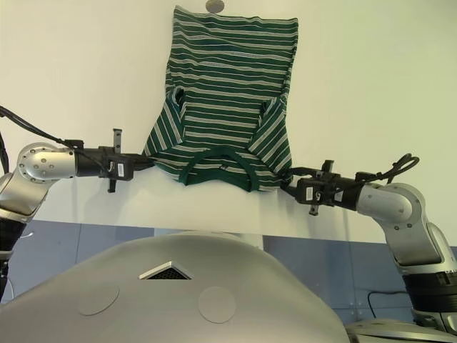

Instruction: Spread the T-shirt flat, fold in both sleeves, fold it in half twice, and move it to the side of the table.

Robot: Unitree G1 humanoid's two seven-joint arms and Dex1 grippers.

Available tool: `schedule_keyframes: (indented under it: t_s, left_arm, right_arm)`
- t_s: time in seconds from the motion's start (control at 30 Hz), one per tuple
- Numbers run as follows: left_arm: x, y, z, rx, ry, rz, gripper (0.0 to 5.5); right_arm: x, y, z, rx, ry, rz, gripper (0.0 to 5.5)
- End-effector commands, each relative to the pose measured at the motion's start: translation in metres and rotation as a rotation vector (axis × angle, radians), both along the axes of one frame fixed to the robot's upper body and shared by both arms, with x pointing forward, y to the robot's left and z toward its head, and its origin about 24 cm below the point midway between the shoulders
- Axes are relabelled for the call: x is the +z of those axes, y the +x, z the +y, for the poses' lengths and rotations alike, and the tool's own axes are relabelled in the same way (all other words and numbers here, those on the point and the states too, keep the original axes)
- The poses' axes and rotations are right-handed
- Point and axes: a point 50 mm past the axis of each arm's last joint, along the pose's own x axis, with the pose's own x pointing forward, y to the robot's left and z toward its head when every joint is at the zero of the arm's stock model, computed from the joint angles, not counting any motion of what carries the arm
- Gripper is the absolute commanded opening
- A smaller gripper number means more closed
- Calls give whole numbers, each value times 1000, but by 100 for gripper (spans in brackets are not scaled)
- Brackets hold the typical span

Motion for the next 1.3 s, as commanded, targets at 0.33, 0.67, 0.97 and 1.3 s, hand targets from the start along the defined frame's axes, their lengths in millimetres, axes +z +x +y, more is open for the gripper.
schedule_keyframes:
  t_s: [0.33, 0.67, 0.97, 1.3]
  left_arm:
    - [104, -37, -24, -268, -192, 512, 0]
    - [82, 142, -10, 133, -348, 493, 0]
    - [34, 165, 7, 447, -449, 466, 0]
    - [37, 180, 7, 644, -627, 424, 0]
  right_arm:
    - [74, -8, 9, 76, 254, 469, 0]
    - [87, 186, -3, -121, 428, 320, 0]
    - [40, 222, 0, -427, 480, 327, 0]
    - [43, 236, 0, -576, 536, 221, 0]
